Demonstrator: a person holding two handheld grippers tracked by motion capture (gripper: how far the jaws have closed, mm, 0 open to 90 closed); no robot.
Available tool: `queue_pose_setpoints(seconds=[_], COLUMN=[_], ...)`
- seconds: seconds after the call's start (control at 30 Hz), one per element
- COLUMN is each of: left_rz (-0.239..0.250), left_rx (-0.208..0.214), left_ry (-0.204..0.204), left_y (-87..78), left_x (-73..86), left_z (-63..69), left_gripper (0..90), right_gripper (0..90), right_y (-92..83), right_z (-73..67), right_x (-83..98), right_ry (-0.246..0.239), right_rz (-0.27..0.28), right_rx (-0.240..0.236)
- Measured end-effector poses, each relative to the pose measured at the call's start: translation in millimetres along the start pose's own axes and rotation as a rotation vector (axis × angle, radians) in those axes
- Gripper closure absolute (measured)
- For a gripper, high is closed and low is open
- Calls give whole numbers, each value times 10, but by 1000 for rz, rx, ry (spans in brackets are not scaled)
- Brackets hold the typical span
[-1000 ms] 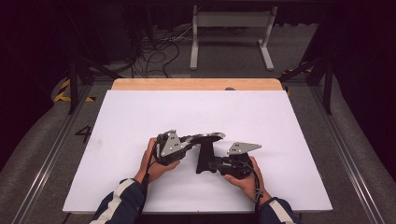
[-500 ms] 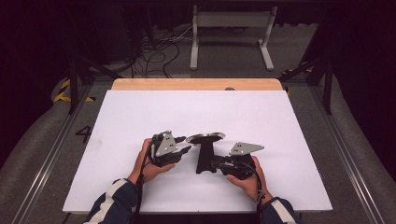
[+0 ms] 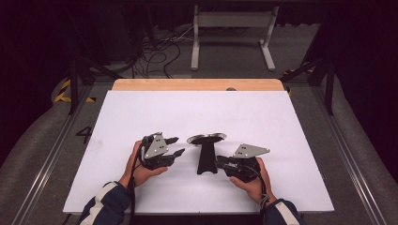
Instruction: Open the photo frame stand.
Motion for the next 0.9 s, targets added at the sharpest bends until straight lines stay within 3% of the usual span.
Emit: queue_pose_setpoints(seconds=[0.17, 0.27, 0.53, 0.9], left_rz=[9, 8, 9, 6], left_rx=[-6, -38, -27, -25], left_ry=[-26, -41, -58, -75], left_y=[-32, -23, 13, 102], left_x=[-3, 10, 21, 11], left_z=[-2, -33, -35, -33], left_gripper=[478, 399, 351, 286], right_gripper=[781, 817, 858, 900], right_y=[-5, -8, -27, 38], right_z=[-19, -22, -51, -192], right_x=[-15, -31, -67, -131], right_ry=[-16, -34, -69, -114], right_rz=[2, 1, 9, 20], right_rx=[6, 17, 29, 31])
Point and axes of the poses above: each handheld gripper's, and its own axes: y roughly forward along the jaws, x roughly out of its underside, z roughly to its right, the point moved 9 cm from there along y, roughly forward along the jaws, and after that the axes turned 11 degrees about z, right-handed, at the moved point
